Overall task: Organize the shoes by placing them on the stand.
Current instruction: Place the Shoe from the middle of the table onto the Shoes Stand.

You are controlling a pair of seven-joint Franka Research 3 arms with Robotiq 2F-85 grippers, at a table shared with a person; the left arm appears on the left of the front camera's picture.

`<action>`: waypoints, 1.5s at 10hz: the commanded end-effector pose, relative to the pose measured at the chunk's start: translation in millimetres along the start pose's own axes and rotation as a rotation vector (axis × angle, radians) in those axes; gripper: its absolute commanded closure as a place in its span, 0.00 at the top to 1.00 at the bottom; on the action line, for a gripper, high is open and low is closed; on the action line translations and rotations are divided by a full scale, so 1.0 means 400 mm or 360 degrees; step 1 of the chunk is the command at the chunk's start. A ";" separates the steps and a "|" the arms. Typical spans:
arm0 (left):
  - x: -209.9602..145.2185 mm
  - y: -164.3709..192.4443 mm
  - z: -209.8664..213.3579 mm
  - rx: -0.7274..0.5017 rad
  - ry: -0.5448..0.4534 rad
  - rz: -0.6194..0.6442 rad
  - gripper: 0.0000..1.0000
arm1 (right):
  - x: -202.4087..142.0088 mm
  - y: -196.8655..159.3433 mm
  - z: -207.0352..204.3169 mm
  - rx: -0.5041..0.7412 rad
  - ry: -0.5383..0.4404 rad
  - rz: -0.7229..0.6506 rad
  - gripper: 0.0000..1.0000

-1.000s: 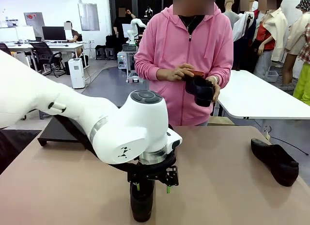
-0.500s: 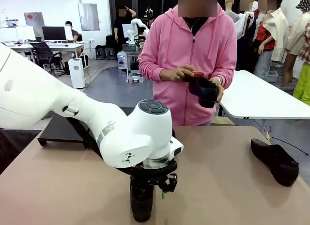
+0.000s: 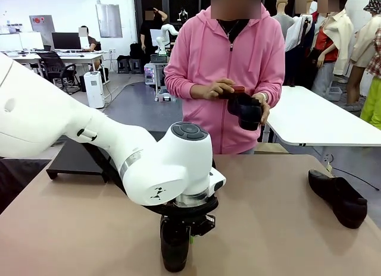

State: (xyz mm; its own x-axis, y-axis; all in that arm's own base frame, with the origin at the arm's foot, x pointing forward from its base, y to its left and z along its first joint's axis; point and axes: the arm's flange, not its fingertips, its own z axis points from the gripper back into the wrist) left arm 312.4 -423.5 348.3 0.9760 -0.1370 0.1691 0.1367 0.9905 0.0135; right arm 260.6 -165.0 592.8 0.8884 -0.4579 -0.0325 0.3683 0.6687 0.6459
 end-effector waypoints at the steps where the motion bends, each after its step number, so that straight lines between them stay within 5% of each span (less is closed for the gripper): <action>1: 0.000 0.005 0.014 0.0076 -0.0064 0.0046 0.00 | 0.002 0.006 0.007 0.0042 0.0008 0.0015 1.00; 4: -0.034 0.066 0.124 0.0018 -0.0097 -0.0043 0.00 | 0.002 0.006 0.007 0.0042 0.0008 0.0015 1.00; 6: -0.130 0.180 0.317 0.0005 -0.0133 -0.0237 0.00 | 0.002 0.006 0.007 0.0042 0.0008 0.0015 1.00; 9: -0.210 0.423 0.498 0.0256 -0.0643 0.0095 0.00 | 0.002 0.006 0.007 0.0042 0.0008 0.0015 1.00; 11: -0.151 0.570 0.527 0.0292 -0.0767 0.0116 0.00 | 0.002 0.006 0.007 0.0042 0.0008 0.0015 1.00; 15: -0.195 0.514 0.549 0.0258 -0.0688 0.0149 0.00 | 0.002 0.006 0.007 0.0042 0.0008 0.0015 1.00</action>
State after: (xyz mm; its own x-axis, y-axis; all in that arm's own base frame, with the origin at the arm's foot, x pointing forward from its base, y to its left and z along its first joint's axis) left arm 231.6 -199.8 552.8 0.8164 -0.0607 0.5743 -0.0218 0.9905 0.1358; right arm 261.2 -165.3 592.4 0.8881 -0.4582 -0.0350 0.3702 0.6682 0.6454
